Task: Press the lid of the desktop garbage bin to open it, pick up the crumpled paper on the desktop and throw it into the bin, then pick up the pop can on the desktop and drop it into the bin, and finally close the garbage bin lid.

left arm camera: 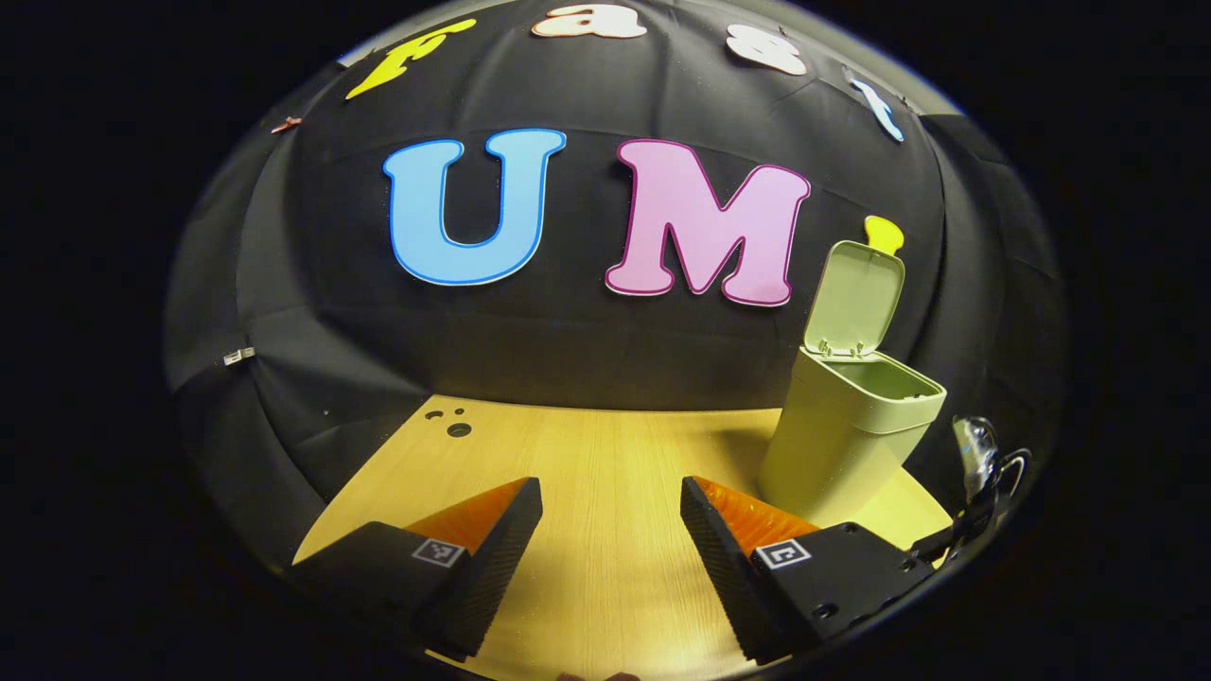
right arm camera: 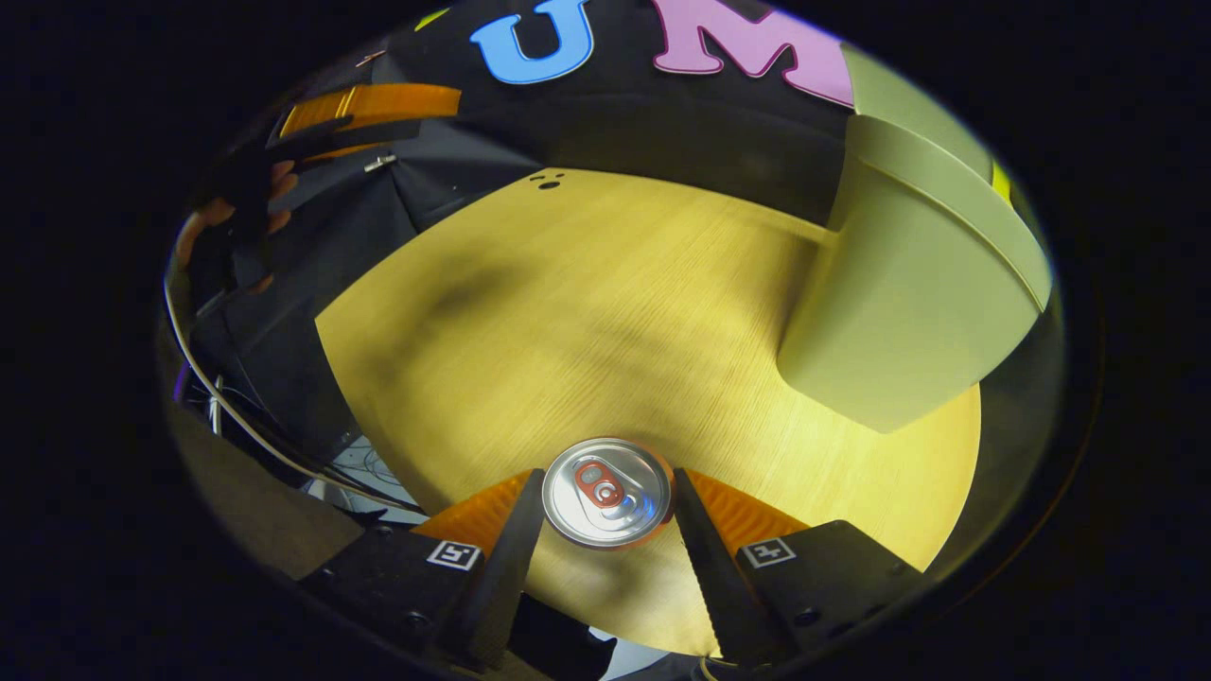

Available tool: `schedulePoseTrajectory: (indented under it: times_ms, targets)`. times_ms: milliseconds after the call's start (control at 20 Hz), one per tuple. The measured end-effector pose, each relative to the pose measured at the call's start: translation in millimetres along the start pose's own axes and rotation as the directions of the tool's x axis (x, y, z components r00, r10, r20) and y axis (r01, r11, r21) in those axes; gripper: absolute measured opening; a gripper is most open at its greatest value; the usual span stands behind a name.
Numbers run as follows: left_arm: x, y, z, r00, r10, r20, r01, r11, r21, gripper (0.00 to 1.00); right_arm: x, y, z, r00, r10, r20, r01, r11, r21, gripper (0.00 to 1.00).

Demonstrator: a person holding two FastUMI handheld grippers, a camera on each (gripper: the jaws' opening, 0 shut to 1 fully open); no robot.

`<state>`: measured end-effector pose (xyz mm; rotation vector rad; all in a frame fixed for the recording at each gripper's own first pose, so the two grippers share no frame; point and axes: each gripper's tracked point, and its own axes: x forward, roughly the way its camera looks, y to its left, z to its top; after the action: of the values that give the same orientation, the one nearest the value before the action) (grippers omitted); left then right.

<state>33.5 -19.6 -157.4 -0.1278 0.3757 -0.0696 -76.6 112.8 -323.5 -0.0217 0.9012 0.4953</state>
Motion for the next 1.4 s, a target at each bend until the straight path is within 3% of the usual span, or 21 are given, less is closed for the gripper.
schedulePoseTrajectory:
  times_ms: [350,750,1200,1400]
  targets:
    - [4.6,-11.4,-0.6,1.000,-0.024,0.002,0.024,1.000,0.002,0.96,-55.9,-7.9,68.5,0.989,0.011,0.147,-0.014,1.000,0.017,0.84]
    - [8.2,-15.8,1.9,0.999,-0.032,0.008,0.032,0.999,0.010,0.96,-111.5,-21.0,152.0,0.945,0.005,0.328,-0.031,0.997,0.073,0.84]
    - [9.2,-14.4,1.4,1.000,-0.031,0.005,0.031,0.999,0.012,0.95,-152.0,-82.9,218.4,0.869,-0.105,0.483,0.013,0.982,0.191,0.83]
    - [7.8,-15.2,2.0,0.999,-0.032,0.006,0.032,0.999,0.014,0.96,-158.9,-118.6,236.8,0.842,-0.171,0.512,0.078,0.977,0.198,0.83]
